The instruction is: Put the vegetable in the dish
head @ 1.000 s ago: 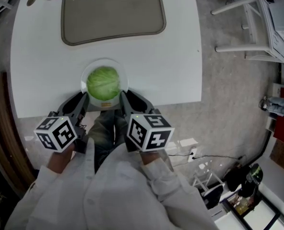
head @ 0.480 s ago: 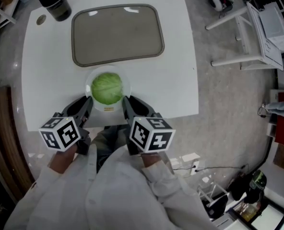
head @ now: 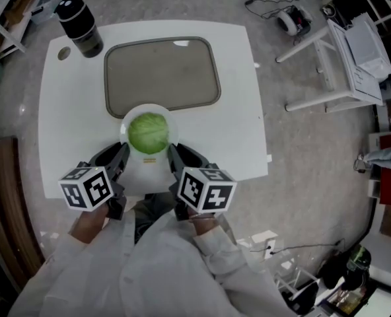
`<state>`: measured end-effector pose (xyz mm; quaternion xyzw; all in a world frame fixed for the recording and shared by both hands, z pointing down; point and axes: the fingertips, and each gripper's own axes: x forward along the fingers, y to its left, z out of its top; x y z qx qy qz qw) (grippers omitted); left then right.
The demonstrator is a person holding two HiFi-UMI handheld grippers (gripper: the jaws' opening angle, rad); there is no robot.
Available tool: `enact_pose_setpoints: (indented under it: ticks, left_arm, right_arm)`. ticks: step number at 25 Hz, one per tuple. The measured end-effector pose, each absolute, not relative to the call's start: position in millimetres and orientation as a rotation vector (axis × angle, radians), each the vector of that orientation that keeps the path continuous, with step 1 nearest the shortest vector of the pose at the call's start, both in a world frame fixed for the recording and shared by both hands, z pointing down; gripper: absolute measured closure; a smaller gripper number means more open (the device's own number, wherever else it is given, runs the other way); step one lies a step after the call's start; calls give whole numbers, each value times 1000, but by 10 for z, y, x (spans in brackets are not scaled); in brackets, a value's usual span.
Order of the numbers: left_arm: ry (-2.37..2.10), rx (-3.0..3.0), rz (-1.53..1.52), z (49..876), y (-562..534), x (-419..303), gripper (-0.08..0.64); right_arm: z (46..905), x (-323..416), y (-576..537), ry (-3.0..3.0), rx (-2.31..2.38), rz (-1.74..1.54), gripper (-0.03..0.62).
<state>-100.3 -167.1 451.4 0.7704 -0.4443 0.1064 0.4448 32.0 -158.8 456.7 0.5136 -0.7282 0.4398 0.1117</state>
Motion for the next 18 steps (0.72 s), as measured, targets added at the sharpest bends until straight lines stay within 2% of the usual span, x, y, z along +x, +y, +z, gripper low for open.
enact_pose_setpoints:
  ticks: [18]
  left_arm:
    - [-1153,1858,195,4425,-2374,-799,497]
  right_arm:
    - [4427,514,-2433,-2201,1405,1226,528]
